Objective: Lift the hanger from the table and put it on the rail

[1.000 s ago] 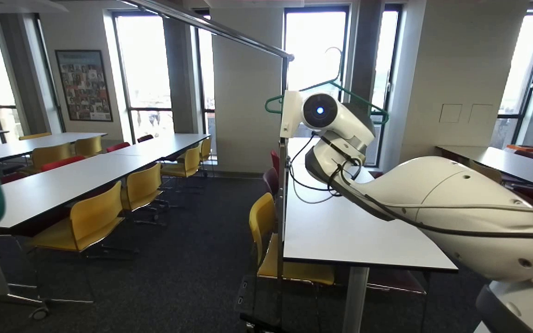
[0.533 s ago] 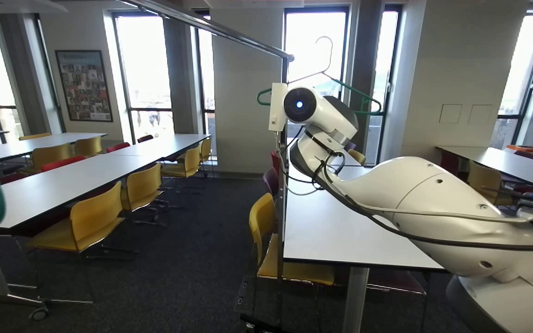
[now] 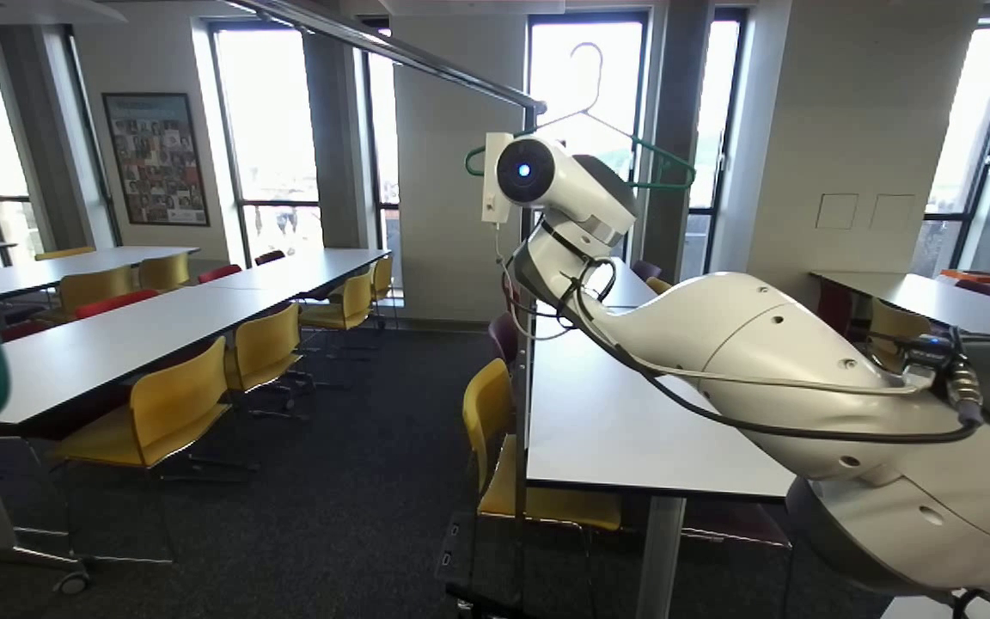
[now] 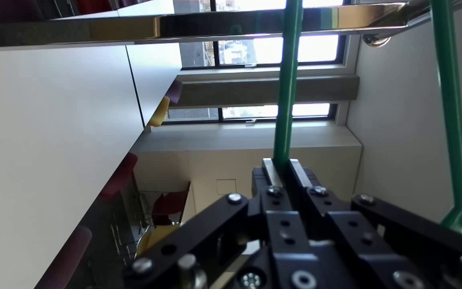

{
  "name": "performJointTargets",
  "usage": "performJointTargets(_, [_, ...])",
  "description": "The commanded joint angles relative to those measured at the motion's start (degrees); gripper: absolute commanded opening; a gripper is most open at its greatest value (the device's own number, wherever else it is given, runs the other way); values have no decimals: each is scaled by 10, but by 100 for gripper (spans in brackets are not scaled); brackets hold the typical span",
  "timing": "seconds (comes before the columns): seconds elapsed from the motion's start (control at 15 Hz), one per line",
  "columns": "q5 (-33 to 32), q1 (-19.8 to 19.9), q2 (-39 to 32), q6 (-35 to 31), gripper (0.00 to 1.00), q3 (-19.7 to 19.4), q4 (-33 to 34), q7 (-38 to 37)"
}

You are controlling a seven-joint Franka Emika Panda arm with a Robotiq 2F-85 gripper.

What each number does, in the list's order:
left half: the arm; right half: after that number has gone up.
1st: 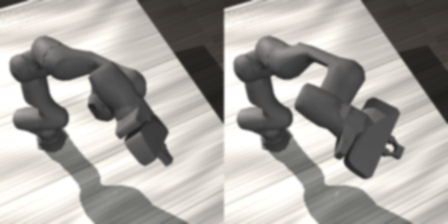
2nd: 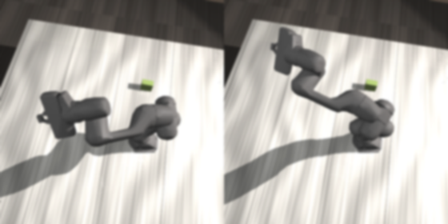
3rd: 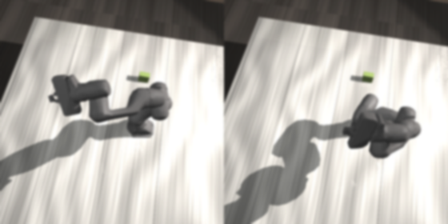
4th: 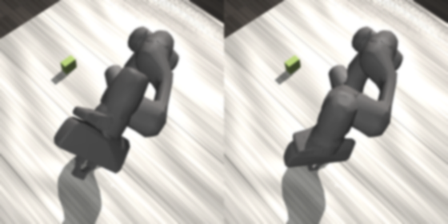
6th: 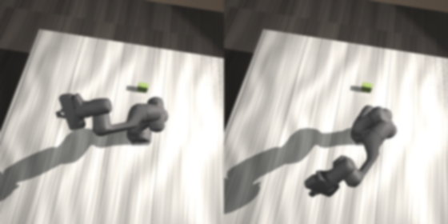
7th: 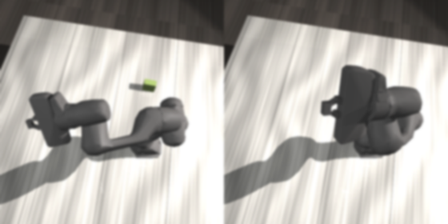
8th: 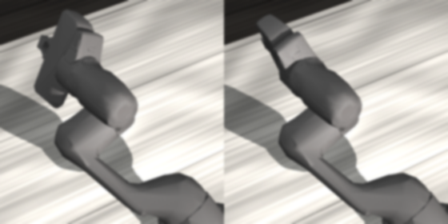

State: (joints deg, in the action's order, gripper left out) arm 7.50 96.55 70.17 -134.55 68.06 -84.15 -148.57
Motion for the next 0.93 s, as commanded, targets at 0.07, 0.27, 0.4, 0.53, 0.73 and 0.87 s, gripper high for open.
performJointTargets(0.07, [-18,50,-40,87,2,14,107,81])
performJointTargets(0.27, [-33,78,-32,107,2,3,143,140])
performJointTargets(0.4, [-35,95,-32,102,2,0,161,172])
performJointTargets(0.53, [-31,111,-32,100,2,-2,176,197])
performJointTargets(0.73, [-30,114,-35,91,2,4,174,224])
performJointTargets(0.87, [-26,111,-30,86,2,5,164,234])
